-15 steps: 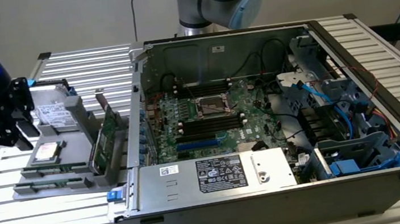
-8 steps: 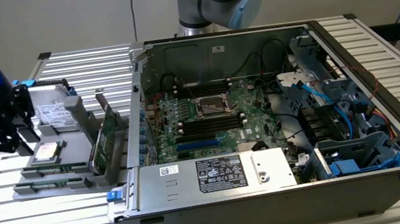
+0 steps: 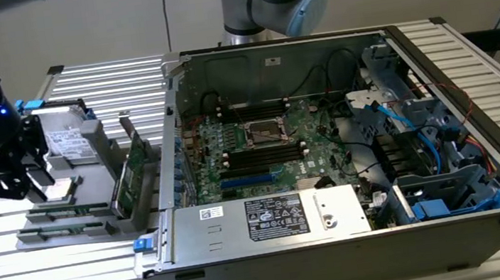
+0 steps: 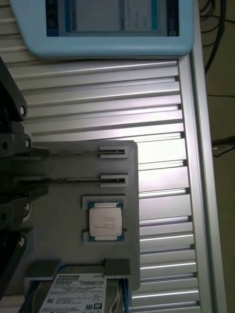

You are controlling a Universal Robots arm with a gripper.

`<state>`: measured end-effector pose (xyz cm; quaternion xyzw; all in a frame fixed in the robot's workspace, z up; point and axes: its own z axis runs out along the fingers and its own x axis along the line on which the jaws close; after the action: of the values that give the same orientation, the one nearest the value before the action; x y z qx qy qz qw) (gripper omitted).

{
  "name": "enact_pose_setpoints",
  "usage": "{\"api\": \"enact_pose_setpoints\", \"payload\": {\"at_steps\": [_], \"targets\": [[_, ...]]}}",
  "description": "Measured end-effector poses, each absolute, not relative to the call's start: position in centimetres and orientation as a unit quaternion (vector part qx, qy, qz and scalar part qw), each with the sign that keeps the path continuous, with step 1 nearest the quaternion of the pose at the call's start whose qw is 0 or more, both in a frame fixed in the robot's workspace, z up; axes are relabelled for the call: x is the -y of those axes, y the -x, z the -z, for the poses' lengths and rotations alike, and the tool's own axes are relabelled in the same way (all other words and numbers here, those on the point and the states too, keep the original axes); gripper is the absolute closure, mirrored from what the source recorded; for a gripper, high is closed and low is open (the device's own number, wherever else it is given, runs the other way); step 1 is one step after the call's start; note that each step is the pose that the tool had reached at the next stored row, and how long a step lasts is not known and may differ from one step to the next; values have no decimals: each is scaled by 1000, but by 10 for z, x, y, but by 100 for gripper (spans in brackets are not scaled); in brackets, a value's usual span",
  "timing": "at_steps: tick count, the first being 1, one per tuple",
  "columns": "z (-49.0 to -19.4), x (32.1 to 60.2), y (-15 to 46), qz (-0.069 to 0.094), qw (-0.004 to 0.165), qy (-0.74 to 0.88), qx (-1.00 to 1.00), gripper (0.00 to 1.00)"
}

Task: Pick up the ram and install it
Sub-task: 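Pick up the ram and move it above insertion slot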

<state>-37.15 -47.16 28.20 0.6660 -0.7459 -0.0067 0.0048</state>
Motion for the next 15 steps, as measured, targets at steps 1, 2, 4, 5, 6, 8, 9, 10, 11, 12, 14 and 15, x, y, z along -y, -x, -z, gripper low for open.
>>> {"api": "enact_pose_setpoints", "payload": {"at_steps": [1, 2, 4, 5, 6, 8, 9, 10, 11, 12, 14, 15], "targets": [[-280, 472, 371, 7, 5, -666, 746, 64], [-278, 472, 371, 7, 5, -666, 746, 64], [-275, 473, 371, 7, 5, -666, 746, 64], [-273, 473, 371, 7, 5, -666, 746, 64], [-271, 473, 371, 7, 5, -666, 746, 64], [-268, 474, 371, 7, 5, -666, 746, 64], [-266, 474, 371, 7, 5, -666, 746, 64], [-264, 475, 371, 6, 5, -666, 746, 64], [-263, 475, 371, 6, 4, -666, 746, 64], [-261, 475, 371, 6, 4, -666, 746, 64], [-259, 476, 371, 5, 5, -666, 746, 64], [-258, 477, 370, 5, 4, -666, 746, 64]]}}
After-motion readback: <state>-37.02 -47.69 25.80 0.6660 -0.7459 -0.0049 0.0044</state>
